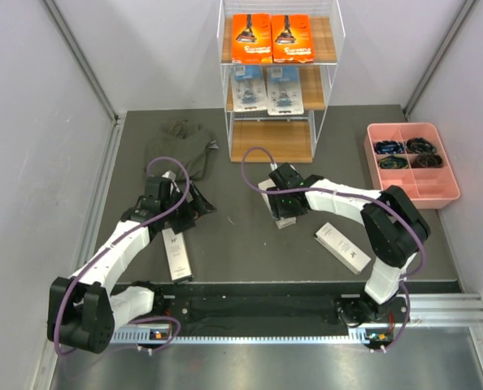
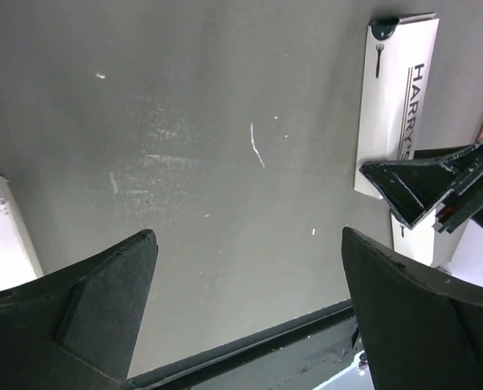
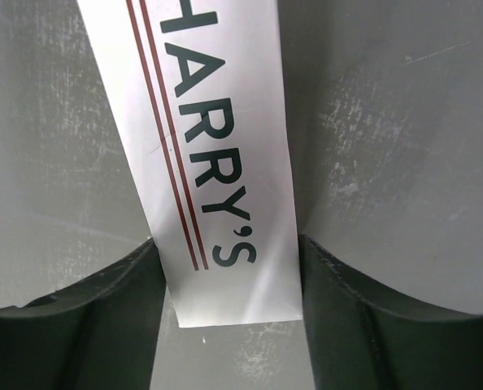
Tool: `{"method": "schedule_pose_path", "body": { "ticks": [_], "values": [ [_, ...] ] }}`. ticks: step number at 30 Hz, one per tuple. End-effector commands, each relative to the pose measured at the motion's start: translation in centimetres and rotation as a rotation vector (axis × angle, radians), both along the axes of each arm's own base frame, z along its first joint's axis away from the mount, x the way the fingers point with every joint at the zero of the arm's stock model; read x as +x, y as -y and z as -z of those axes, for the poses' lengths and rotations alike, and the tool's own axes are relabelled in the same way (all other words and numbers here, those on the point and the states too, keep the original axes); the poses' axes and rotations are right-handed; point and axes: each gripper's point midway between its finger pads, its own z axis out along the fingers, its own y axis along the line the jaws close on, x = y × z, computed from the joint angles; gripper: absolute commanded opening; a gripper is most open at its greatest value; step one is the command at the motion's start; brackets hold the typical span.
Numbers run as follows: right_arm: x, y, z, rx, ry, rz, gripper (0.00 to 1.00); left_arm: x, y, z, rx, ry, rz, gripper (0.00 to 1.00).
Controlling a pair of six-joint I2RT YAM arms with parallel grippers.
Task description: Place and organize the shaving razors onto the shelf
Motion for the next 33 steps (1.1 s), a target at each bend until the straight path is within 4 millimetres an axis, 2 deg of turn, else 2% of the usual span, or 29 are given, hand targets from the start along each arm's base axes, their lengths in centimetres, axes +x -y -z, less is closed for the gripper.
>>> {"method": "schedule_pose_path", "body": {
  "ticks": [1,8,17,22,30,33],
  "values": [
    [1.1,-0.8,-1.3,0.035,0.041,0.006,0.56,1.3,0.7,-1.8,-0.036,0.079,0.033,0.99],
    [1.0,-1.0,-3.1,0.078,0.078,0.011,0.44,1.3,1.8,-2.4,-0.086,0.103,0.082,0.99],
    [0.2,-1.0,-7.6,0.167,0.152,-0.007,0.40,1.8,4.1,-3.9,-0.177,0.154,0.171,0.99],
    [-1.3,-1.6,-9.8,0.208,0.162,-0.034,0.39,2.5,6.2,-4.7,-0.206,0.167,0.200,0.99],
    [-4.6,-4.7,-11.7,0.257,0.173,-0.096,0.38,3.2,10.5,-6.8,-0.268,0.224,0.250,0.99],
    [-6.0,-5.8,-12.2,0.261,0.176,-0.124,0.38,3.0,11.9,-7.0,-0.273,0.228,0.270,0.99]
  ]
}}
